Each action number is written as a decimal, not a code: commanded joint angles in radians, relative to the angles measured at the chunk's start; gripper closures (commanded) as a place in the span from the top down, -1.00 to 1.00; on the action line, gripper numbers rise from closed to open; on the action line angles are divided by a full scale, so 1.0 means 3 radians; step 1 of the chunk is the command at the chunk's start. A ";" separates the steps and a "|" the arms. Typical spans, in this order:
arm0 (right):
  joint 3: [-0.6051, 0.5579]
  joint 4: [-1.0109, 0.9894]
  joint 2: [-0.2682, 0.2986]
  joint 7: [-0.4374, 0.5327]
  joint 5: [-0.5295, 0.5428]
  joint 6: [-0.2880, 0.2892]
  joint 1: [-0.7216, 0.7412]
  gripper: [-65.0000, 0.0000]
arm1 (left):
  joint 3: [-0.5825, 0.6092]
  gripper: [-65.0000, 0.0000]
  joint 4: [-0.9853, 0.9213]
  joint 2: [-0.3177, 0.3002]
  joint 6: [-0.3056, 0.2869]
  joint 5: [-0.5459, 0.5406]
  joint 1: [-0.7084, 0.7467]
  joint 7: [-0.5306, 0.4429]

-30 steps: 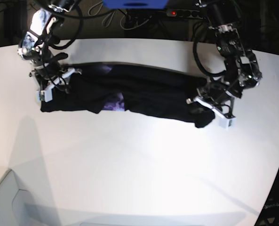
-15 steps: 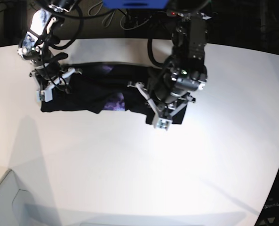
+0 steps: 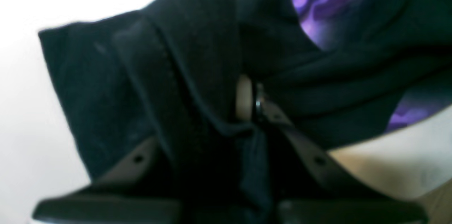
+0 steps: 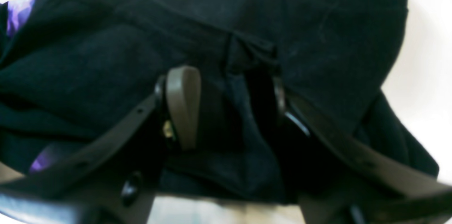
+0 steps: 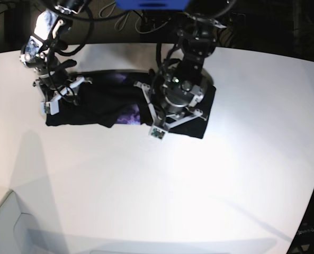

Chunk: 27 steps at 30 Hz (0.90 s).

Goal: Layout the t-shirt on the table in an organized manner, then fold the t-shirt properly
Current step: 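Release the strip end and move the left gripper to the strip's middle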

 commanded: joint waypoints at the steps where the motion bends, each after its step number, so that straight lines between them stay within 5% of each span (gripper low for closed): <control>1: -0.0008 -0.0015 -0.0022 -0.0212 -0.0105 -0.0002 -0.0027 -0.14 | 0.0011 -0.99 0.0041 0.0035 0.0017 -0.0001 -0.0062 -0.0040; 22: -0.0008 -0.0015 -0.0022 -0.0217 -0.0105 -0.0002 -0.0007 -0.14 | 0.0021 -0.98 0.0051 0.0035 -0.0029 -0.0502 -0.0077 -0.0173; 25: -0.0008 -0.0015 -0.0022 -0.0217 -0.0105 -0.0002 -0.0007 -0.14 | -0.0005 -0.80 0.0076 0.0035 -0.0213 -0.0615 -0.0046 -0.0193; 27: -0.0008 -0.0015 -0.0022 -0.0217 -0.0105 -0.0002 -0.0007 -0.14 | -0.0015 -0.48 0.0128 0.0035 -0.0310 -0.0758 -0.0026 -0.0193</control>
